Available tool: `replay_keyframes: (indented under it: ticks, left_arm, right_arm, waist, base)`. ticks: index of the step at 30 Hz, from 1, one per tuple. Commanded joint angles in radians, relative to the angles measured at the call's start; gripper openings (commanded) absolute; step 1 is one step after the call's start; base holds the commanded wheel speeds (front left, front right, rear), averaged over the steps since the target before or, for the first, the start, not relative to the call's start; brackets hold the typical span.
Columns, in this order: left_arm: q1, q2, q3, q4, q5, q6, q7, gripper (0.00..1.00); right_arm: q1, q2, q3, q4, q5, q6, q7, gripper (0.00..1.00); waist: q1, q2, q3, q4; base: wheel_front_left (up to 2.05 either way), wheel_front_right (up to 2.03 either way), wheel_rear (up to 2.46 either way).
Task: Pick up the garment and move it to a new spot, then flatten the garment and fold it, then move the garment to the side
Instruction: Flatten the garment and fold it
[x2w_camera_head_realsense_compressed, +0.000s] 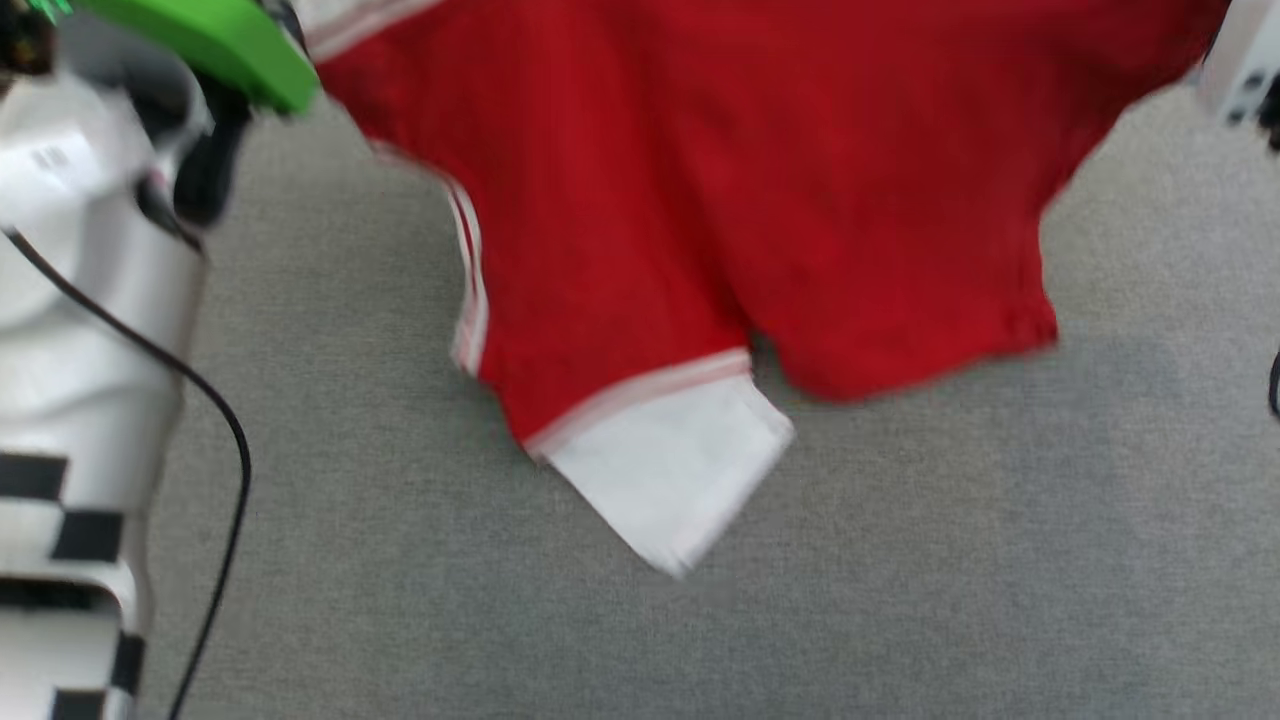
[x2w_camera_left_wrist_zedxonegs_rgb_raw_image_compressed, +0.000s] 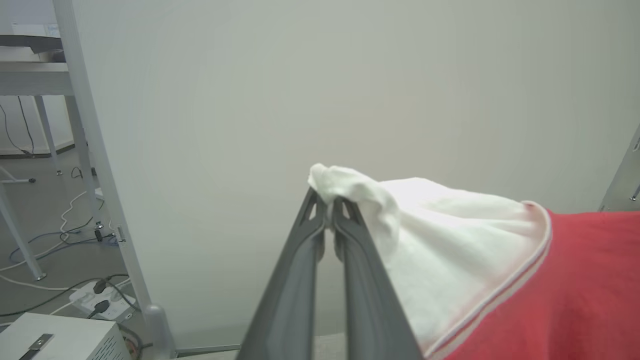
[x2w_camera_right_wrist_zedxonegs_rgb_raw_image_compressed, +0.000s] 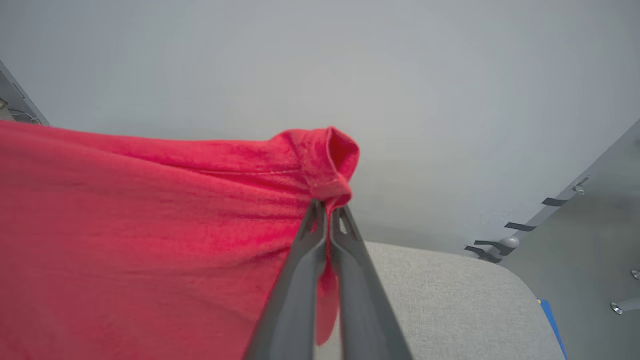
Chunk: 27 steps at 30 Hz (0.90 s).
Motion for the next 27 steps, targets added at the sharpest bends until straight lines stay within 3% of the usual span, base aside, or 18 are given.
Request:
replay_keyframes:
  ticks: [1, 14, 27]
  left_arm:
    - [-0.074, 0.025, 0.000, 0.027, -0.004, 0.002, 0.001, 0.00]
    - [-0.554, 0.094, -0.019, 0.262, 0.025, 0.002, -0.009, 0.00]
    - [-0.537, 0.052, -0.066, 0.356, -0.088, 0.002, -0.054, 0.00]
  right_arm:
    - [-0.056, -0.001, -0.015, 0.019, -0.022, -0.001, -0.019, 0.00]
    - [-0.509, 0.046, -0.050, 0.159, -0.126, -0.001, -0.163, 0.00]
    - [-0.570, 0.074, -0.009, 0.340, -0.102, -0.001, -0.236, 0.00]
  waist:
    - [0.0000, -0.0001, 0.064, -0.023]
    - [0.0000, -0.0001, 0.296, -0.037]
    - [0.0000, -0.0001, 0.442, -0.006]
  base:
    - [0.00, 0.00, 0.00]
    - [0.00, 0.00, 0.00]
    - [0.00, 0.00, 0.00]
